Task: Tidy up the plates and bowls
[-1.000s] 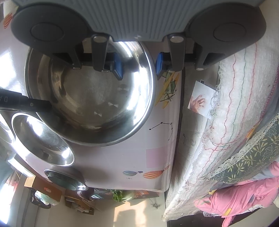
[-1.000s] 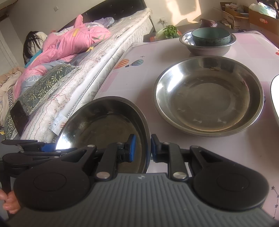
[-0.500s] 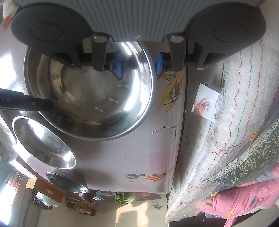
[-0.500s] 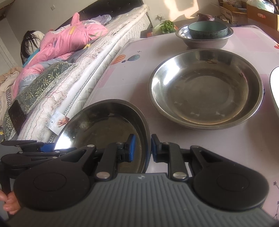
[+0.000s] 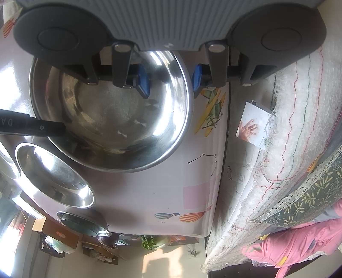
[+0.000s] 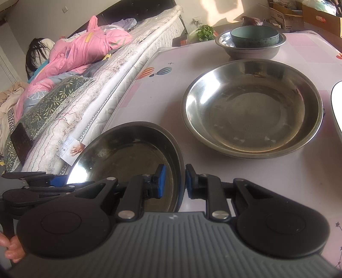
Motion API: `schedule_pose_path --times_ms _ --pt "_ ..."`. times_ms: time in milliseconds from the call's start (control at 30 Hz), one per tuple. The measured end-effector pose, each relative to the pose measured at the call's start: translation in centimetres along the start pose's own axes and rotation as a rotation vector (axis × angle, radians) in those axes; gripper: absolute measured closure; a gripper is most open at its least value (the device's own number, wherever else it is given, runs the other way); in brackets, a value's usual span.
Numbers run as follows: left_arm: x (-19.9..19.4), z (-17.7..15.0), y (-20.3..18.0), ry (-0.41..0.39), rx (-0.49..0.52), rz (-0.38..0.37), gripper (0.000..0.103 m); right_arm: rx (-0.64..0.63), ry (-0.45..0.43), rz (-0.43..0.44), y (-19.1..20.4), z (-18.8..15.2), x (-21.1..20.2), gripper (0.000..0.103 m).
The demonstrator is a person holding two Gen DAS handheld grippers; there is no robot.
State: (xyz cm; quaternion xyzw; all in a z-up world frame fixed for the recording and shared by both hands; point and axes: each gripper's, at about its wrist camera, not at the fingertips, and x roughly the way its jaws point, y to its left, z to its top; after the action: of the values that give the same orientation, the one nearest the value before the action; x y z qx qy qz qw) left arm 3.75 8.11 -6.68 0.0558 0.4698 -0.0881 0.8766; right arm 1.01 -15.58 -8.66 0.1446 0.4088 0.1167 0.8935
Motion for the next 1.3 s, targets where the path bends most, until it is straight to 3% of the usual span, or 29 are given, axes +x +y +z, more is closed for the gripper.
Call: schedule_pose_path --times_ms 1300 --pt "0.03 0.11 -0.22 0.003 0.002 -0.002 0.059 0.002 -0.001 0.000 -0.11 0.05 -0.03 0.082"
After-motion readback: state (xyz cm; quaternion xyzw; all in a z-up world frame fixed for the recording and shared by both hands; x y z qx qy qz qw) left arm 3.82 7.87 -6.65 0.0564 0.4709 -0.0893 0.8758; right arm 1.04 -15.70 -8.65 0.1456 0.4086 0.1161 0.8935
